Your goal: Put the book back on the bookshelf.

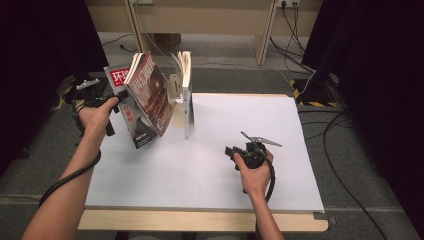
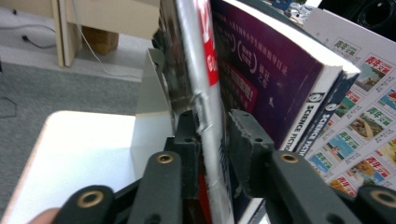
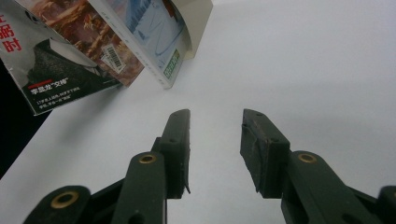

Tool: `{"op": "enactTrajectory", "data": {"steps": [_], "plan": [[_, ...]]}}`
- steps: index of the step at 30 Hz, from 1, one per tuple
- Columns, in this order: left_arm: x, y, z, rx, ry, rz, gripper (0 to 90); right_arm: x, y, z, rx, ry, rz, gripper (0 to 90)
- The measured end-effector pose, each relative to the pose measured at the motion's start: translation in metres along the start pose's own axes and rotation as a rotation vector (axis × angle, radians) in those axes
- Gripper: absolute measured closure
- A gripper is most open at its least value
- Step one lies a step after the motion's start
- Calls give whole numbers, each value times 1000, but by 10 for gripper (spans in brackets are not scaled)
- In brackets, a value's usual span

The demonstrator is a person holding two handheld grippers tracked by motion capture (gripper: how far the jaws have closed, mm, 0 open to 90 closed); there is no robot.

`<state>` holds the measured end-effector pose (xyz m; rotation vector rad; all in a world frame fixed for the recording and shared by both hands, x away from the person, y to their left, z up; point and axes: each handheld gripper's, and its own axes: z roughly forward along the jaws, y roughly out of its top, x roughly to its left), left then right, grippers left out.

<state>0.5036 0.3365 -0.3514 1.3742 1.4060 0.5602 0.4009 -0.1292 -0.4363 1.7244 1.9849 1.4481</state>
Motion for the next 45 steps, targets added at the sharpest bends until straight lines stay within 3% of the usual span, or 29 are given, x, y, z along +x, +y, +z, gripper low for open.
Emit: {"op": "enactTrajectory", "data": {"steps": [8, 9, 13, 14, 15, 16, 17, 18, 23, 27, 34, 38, 45], "plan": [[-2, -2, 7, 65, -5, -47, 831, 0, 0, -1, -2, 1, 1, 631], [-3, 0, 6, 89, -10, -36, 845, 0, 0, -1, 0, 2, 3, 631], [-6, 1, 3, 86, -9, -14, 860, -1, 0, -1, 1, 0, -2, 631], [-8, 0, 1, 69, -4, 1, 860, -1, 0, -1, 1, 0, -2, 631], [-14, 0, -3, 17, 4, 53, 862, -1, 1, -1, 0, 1, 1, 631], [-14, 0, -3, 17, 4, 53, 863, -1, 1, -2, -1, 0, 1, 631], [-19, 1, -6, -35, 8, 115, 863, -1, 1, -2, -2, -1, 0, 631], [-19, 1, -6, -35, 8, 115, 863, -1, 1, -2, -2, -1, 0, 631], [-25, 5, -12, -157, 23, 182, 863, -2, 0, -1, 5, -2, 0, 632], [-22, 3, -15, -271, 69, 211, 862, -2, 0, -1, -1, -2, 0, 632], [-16, -17, -7, -260, 96, 251, 860, -2, 0, -1, 0, -2, -4, 632], [-13, -28, -7, -248, 99, 231, 854, -2, 0, -2, -1, -1, -4, 632], [-14, -44, -1, -199, 95, 242, 835, -1, 0, -1, -3, 0, -5, 632]]}}
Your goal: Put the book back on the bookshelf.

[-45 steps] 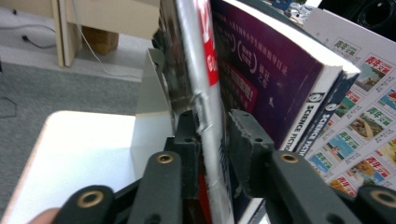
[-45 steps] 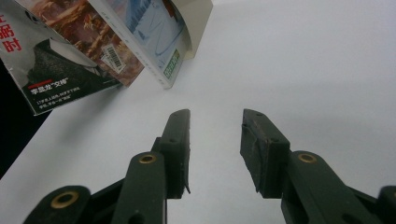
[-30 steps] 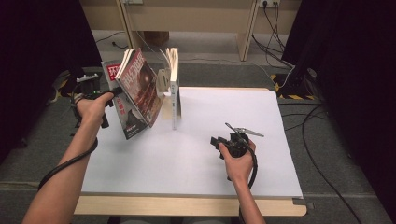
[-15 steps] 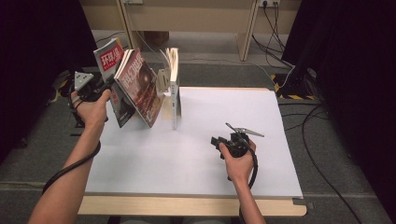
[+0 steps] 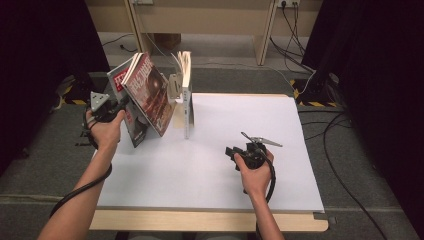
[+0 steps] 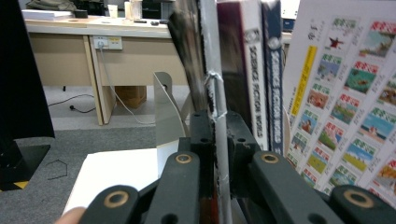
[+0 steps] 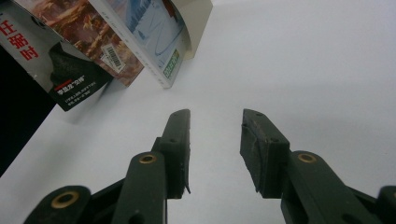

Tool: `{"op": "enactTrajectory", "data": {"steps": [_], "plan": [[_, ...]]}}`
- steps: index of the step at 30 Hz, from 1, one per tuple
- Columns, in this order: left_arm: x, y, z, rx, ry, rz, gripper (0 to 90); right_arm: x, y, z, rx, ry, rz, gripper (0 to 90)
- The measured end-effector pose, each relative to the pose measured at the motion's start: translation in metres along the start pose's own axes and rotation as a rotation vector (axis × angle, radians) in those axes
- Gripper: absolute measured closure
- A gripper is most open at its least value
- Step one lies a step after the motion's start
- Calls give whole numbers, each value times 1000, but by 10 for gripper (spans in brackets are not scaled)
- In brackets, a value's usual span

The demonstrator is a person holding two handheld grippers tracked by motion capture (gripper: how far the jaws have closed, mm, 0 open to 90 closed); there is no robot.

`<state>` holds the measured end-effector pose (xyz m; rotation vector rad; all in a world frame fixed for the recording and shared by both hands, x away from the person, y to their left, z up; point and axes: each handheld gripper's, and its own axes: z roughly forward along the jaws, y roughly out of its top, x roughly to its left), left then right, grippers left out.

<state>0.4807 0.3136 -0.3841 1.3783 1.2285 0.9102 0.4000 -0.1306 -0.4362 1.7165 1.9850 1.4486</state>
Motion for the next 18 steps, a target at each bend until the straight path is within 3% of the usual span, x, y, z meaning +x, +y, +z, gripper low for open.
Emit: {"op": "enactTrajectory", "data": {"steps": [6, 10, 18], "plan": [[2, 9, 0, 16, -4, -17, 802, 0, 0, -1, -1, 0, 4, 632], [8, 22, 0, 15, -11, -54, 774, 0, 0, -1, 0, 1, 0, 632], [15, 32, 5, 44, -21, -108, 759, 0, 0, 0, 3, 3, 4, 631]]}}
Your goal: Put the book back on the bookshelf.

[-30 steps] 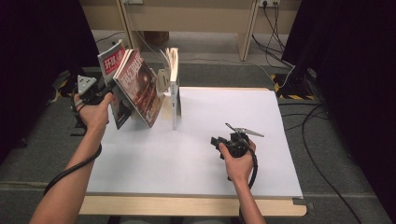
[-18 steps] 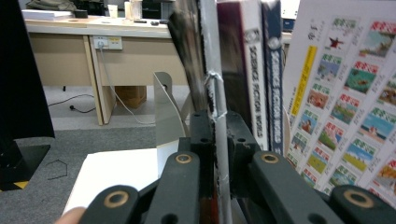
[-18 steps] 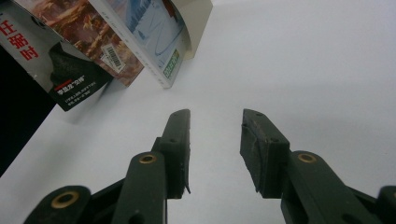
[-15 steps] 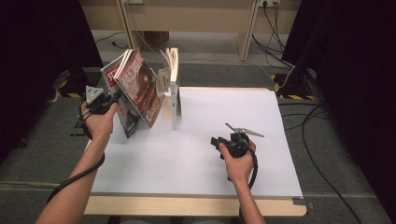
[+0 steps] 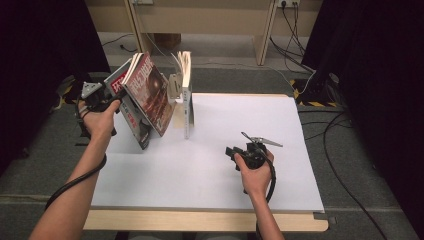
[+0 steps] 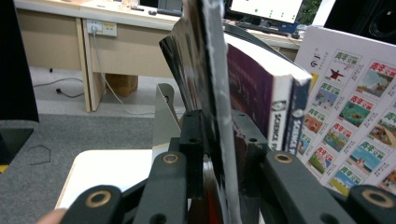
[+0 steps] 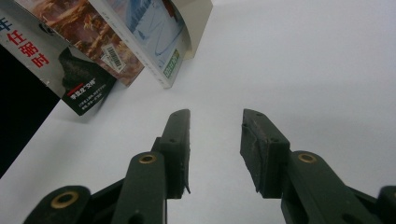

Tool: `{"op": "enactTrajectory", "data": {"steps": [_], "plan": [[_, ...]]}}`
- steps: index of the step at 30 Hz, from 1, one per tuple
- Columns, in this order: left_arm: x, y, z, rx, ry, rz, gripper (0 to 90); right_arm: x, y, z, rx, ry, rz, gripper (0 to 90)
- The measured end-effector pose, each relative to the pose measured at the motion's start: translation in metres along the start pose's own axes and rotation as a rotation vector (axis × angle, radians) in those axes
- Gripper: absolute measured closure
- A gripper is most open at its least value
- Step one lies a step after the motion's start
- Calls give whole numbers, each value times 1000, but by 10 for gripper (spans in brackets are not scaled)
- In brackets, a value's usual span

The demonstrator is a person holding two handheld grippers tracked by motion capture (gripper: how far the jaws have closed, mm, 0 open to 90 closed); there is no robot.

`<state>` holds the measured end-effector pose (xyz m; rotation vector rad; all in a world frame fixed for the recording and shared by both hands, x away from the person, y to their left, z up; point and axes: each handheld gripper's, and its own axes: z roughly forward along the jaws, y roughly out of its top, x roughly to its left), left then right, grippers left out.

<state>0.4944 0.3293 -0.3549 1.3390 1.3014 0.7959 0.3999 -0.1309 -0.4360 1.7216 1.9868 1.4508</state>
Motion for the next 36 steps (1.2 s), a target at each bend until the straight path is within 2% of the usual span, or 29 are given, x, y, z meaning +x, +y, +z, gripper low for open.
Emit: {"op": "enactTrajectory", "data": {"steps": [1, 2, 3, 4, 5, 7, 9, 11, 12, 14, 15, 17, 19, 23, 24, 28, 32, 36], "plan": [[1, 1, 1, 9, -2, -3, 761, 0, 0, 0, 1, 0, 1, 631], [2, 2, 2, 52, -8, -20, 796, 0, 0, 0, 3, -2, -1, 631], [2, 2, 2, 52, -8, -20, 817, 0, 0, 0, 3, -2, -1, 631], [2, 3, 2, 87, -5, -50, 831, 0, 0, 0, 5, -2, 0, 630], [2, 3, 2, 87, -5, -50, 844, 0, 0, 0, 5, -2, 0, 630], [2, 5, 1, 119, -26, -74, 856, 0, 0, 0, 7, -2, 2, 630], [-1, 8, -1, 114, -28, -59, 860, 0, 0, 0, 7, -4, 3, 630], [-8, 15, -4, 54, -32, 1, 861, -1, 0, 0, 6, -3, -1, 630], [-8, 15, -4, 54, -32, 1, 862, -1, 0, 0, 6, -3, -1, 630], [-10, 18, -5, -20, -40, 50, 862, -1, 0, 0, 4, -2, 3, 630], [-10, 18, -5, -20, -40, 50, 861, -1, 0, 0, 4, -2, 3, 630], [-8, 17, -6, -82, -33, 54, 861, -1, 0, 0, 8, -5, 10, 630], [-5, 14, -5, -113, -23, 55, 861, -2, 0, 0, 7, -5, 8, 630], [2, 4, -2, -124, -9, 40, 860, -2, 0, 0, 6, -6, 7, 630], [3, -2, -1, -111, -2, 55, 858, -3, -1, 0, 5, -7, 2, 630], [3, -6, 1, -93, -12, 52, 852, -2, -1, 1, 10, -6, 7, 630], [-1, -5, 1, -68, -22, 76, 832, -2, -1, 0, 7, -5, 3, 630], [-1, 3, -1, -57, -21, 59, 789, -3, -1, 0, 7, -6, 5, 627]]}}
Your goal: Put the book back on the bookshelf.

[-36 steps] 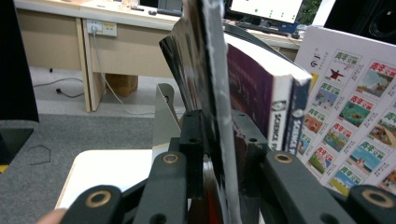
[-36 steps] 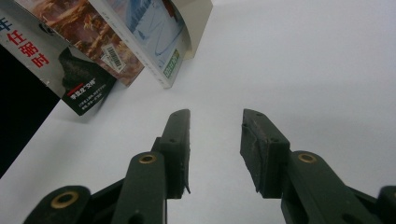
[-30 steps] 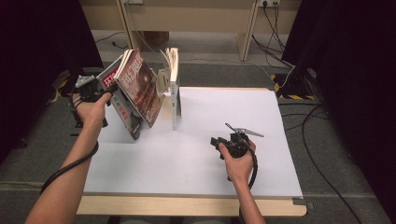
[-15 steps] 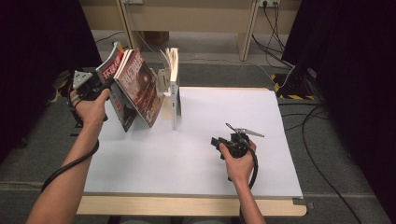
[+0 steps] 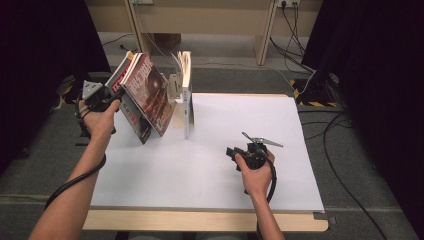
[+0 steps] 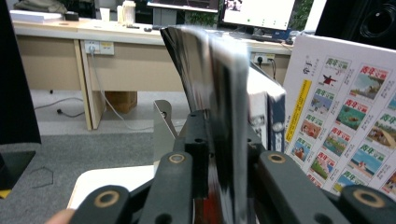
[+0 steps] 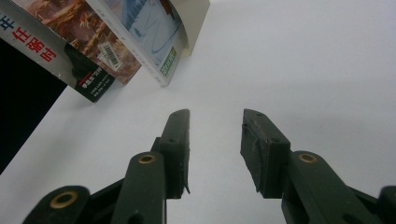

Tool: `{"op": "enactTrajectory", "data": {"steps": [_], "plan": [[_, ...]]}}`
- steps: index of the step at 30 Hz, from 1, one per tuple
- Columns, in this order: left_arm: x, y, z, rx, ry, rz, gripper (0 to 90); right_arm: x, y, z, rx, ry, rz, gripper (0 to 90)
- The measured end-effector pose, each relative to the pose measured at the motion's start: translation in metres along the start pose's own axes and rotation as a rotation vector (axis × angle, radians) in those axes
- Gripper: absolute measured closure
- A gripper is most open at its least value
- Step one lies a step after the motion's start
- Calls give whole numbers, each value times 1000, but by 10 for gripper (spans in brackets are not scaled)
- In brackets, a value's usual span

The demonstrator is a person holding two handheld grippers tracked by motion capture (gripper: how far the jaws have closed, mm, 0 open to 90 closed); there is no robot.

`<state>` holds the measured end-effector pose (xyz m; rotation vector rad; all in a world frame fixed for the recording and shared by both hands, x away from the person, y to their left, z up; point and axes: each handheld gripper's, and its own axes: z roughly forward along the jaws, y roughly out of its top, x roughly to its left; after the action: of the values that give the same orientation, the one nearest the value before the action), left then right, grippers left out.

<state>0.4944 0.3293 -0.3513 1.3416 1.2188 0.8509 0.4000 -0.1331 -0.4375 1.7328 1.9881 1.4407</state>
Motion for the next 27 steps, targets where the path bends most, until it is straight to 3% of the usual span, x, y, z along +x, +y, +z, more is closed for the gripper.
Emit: {"op": "enactTrajectory", "data": {"steps": [9, 14, 16, 18, 20, 21, 22, 24, 25, 26, 27], "plan": [[7, 9, 1, 52, -4, -106, 763, 0, 0, 0, 7, 1, 3, 621], [9, 6, 6, 134, -9, -109, 818, 0, 0, 2, 17, 2, -5, 619], [9, 4, 7, 146, -14, -128, 855, 0, 0, 2, 18, 2, -1, 617], [7, 7, 6, 155, -24, -120, 859, -1, 0, 2, 19, -1, -1, 617], [-1, 10, 3, 120, -4, -56, 860, -1, -1, 2, 22, -1, 2, 617], [-1, 10, 3, 120, -4, -56, 861, -1, -1, 2, 22, -1, 2, 617], [-4, 10, 2, 68, -22, -18, 862, 0, -1, 2, 24, 0, 2, 617], [-3, 9, 0, 15, -31, -24, 862, -1, 0, 2, 22, 0, 0, 617], [-3, 9, 0, 15, -31, -24, 862, -1, 0, 2, 22, 0, 0, 617], [-2, 8, -2, -26, -27, -11, 862, 0, 0, 1, 22, -6, -9, 617], [-2, 8, -2, -26, -27, -11, 862, 0, 0, 1, 22, -6, -9, 617]]}}
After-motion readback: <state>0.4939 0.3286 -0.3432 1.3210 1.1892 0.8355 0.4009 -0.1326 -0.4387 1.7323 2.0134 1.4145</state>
